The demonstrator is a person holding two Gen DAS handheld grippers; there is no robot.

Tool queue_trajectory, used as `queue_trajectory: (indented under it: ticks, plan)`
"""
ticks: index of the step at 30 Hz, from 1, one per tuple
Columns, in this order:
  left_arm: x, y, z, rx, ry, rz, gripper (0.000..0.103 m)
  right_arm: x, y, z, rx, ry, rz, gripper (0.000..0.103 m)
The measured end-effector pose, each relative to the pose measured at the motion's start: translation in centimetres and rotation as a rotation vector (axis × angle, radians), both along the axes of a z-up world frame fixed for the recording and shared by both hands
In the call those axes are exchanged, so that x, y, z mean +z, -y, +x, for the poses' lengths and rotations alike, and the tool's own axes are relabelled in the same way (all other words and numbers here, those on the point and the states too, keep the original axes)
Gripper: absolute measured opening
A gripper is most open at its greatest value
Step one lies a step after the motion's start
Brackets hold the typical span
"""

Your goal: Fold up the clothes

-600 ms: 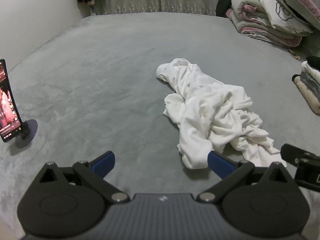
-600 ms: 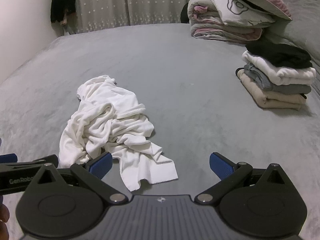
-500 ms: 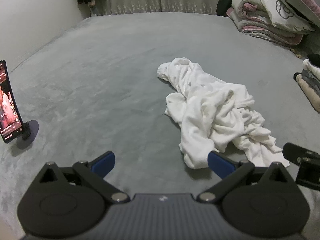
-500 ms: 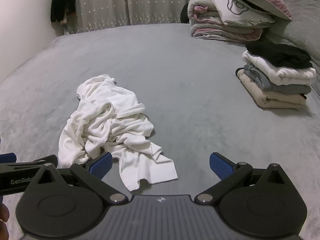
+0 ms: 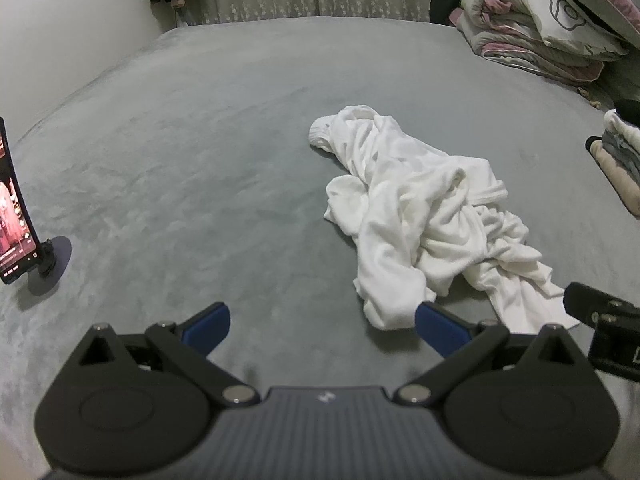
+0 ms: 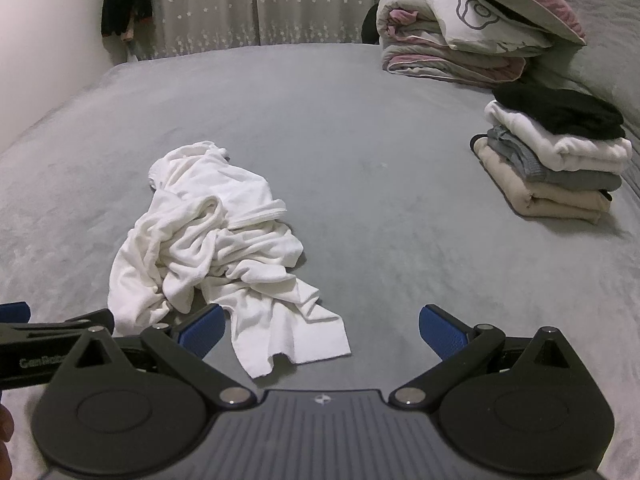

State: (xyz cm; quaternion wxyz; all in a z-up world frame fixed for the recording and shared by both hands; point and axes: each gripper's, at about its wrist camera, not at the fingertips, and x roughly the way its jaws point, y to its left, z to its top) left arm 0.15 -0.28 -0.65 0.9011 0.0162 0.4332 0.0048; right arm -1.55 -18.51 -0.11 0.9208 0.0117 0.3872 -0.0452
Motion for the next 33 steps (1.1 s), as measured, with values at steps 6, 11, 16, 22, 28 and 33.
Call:
queue_trajectory:
  ticks: [6, 11, 16, 22, 28, 33]
  plan:
    - [-0.17, 0.15, 0.11, -0.001, -0.003, 0.006, 0.103, -0.09, -0.01, 0.07, -0.001, 0.000, -0.005, 0.103]
    - [-0.32, 0.14, 0.17, -0.001, -0.007, 0.011, 0.103, -0.20, 0.07, 0.12, -0.004, -0.002, -0.005, 0.103]
    - [-0.45, 0.22, 0.21, -0.002, -0.009, 0.017, 0.103, -0.31, 0.06, 0.17, -0.005, -0.005, -0.006, 0.103]
    - [-0.51, 0.21, 0.16, -0.006, -0.012, 0.024, 0.103, -0.39, 0.08, 0.21, -0.004, -0.007, -0.008, 0.103]
    - [-0.59, 0.17, 0.10, -0.005, -0.014, 0.033, 0.103, -0.51, 0.10, 0.23, -0.005, -0.007, -0.008, 0.103]
    - [-0.61, 0.18, 0.12, -0.002, -0.017, 0.036, 0.103, -0.58, 0.03, 0.29, -0.006, -0.010, -0.011, 0.103]
